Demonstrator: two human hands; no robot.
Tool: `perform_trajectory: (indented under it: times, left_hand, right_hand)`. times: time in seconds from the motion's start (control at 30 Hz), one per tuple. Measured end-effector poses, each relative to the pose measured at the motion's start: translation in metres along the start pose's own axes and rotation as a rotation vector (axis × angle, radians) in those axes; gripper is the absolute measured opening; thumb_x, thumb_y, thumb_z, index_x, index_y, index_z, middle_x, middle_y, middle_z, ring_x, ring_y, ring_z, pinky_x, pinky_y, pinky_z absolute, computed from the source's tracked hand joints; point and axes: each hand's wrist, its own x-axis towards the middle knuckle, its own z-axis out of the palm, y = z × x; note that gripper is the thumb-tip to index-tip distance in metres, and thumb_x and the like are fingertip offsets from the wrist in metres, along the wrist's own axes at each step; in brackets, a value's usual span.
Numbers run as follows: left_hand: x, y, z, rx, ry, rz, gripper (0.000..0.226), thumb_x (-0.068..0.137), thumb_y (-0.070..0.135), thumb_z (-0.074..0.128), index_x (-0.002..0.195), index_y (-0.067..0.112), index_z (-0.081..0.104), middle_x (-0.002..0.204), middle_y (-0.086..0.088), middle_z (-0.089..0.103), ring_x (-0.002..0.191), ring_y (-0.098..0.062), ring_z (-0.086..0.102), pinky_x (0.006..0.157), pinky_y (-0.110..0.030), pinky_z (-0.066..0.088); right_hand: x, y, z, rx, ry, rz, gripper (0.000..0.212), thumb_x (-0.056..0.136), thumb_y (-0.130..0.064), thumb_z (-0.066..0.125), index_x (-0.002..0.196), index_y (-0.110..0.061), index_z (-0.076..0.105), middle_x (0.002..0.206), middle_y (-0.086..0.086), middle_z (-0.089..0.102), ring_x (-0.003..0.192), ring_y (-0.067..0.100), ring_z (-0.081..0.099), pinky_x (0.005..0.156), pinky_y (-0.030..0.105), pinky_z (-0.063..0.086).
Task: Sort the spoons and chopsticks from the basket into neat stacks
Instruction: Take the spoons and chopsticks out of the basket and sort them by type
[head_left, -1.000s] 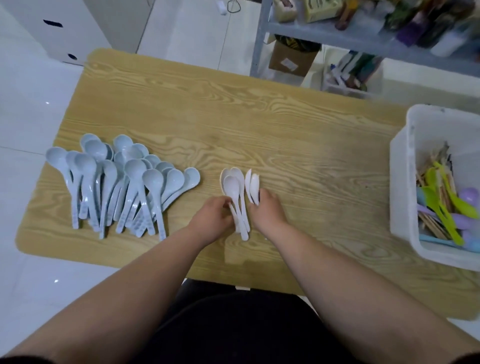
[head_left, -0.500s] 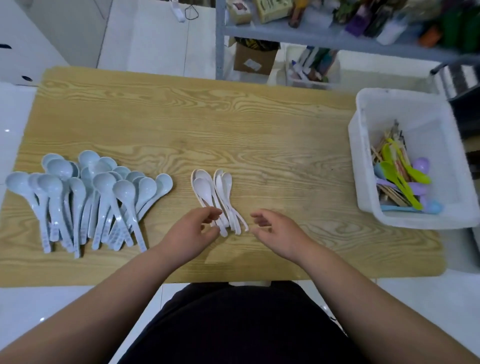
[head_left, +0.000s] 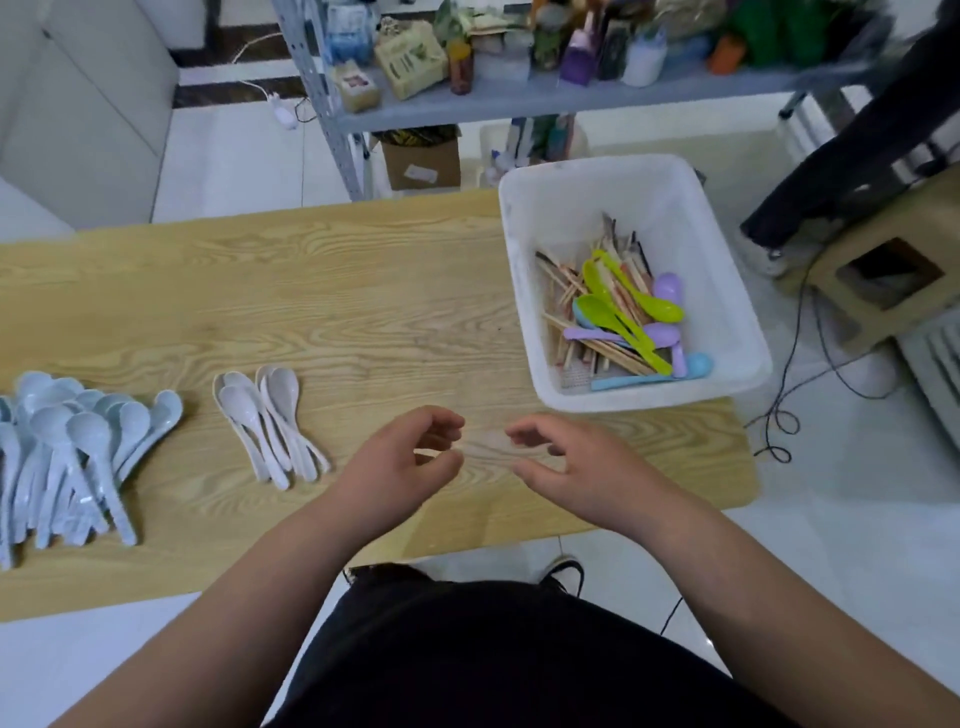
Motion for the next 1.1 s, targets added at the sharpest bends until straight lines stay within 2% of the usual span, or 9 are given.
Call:
perform_trajectory:
  times: [0.17, 0.47, 0.6, 0.77, 0.93, 1.1]
  left_hand:
    - [0.007, 0.04, 0.049, 0.015, -0.028, 0.004, 0.025, 0.092, 0.013, 0.067, 0.113, 0.026, 0.064, 0.106, 0.009, 0.068, 0.097, 0.006, 0.062, 0.078, -0.007, 0.047]
    - [0.06, 0.08, 0.076, 0.054, -0.189, 0.12, 0.022, 0.092, 0.014, 0.066, 0.11, 0.028, 0.063, 0.105, 0.008, 0.067, 0.094, 0.001, 0.064, 0.082, -0.019, 0.052]
    - [0.089, 0.089, 0.087, 0.07, -0.227, 0.163, 0.023, 0.092, 0.015, 0.066, 0.114, 0.023, 0.063, 0.106, 0.009, 0.067, 0.095, 0.001, 0.063, 0.082, -0.02, 0.053]
    - [0.107, 0.093, 0.103, 0.089, -0.175, 0.125, 0.023, 0.092, 0.019, 0.066, 0.114, 0.026, 0.064, 0.106, 0.013, 0.066, 0.095, 0.004, 0.063, 0.082, -0.016, 0.051]
    - [0.123, 0.097, 0.122, 0.057, -0.046, 0.002, 0.021, 0.092, 0.021, 0.066, 0.112, 0.028, 0.063, 0.105, 0.014, 0.066, 0.095, 0.002, 0.064, 0.088, -0.028, 0.054]
    - [0.125, 0.104, 0.158, 0.087, 0.109, -0.129, 0.023, 0.094, 0.022, 0.063, 0.116, 0.026, 0.063, 0.109, 0.015, 0.063, 0.098, 0.004, 0.061, 0.09, -0.026, 0.053]
  right_hand:
    - [-0.028, 0.038, -0.039, 0.061, 0.024, 0.037, 0.032, 0.091, -0.034, 0.069, 0.121, -0.027, 0.066, 0.112, -0.017, 0.067, 0.107, -0.004, 0.061, 0.095, 0.026, 0.051]
    - [-0.041, 0.062, -0.077, 0.091, 0.127, 0.128, 0.029, 0.091, -0.034, 0.069, 0.12, -0.03, 0.065, 0.111, -0.016, 0.067, 0.105, -0.004, 0.061, 0.09, 0.018, 0.048]
    - [-0.043, 0.072, -0.084, 0.117, 0.136, 0.167, 0.028, 0.091, -0.033, 0.069, 0.119, -0.03, 0.065, 0.11, -0.016, 0.067, 0.104, -0.004, 0.062, 0.092, 0.02, 0.051]
    - [-0.027, 0.093, -0.106, 0.143, 0.124, 0.155, 0.028, 0.092, -0.029, 0.067, 0.12, -0.028, 0.066, 0.11, -0.019, 0.067, 0.104, -0.006, 0.062, 0.094, 0.021, 0.051]
    - [0.01, 0.124, -0.144, 0.071, -0.036, 0.031, 0.025, 0.094, -0.025, 0.063, 0.12, -0.027, 0.066, 0.111, -0.016, 0.067, 0.104, -0.008, 0.06, 0.085, 0.006, 0.045]
    - [0.049, 0.153, -0.174, -0.047, -0.179, -0.135, 0.025, 0.096, -0.027, 0.062, 0.121, -0.026, 0.065, 0.113, -0.016, 0.065, 0.101, -0.005, 0.058, 0.083, 0.008, 0.04]
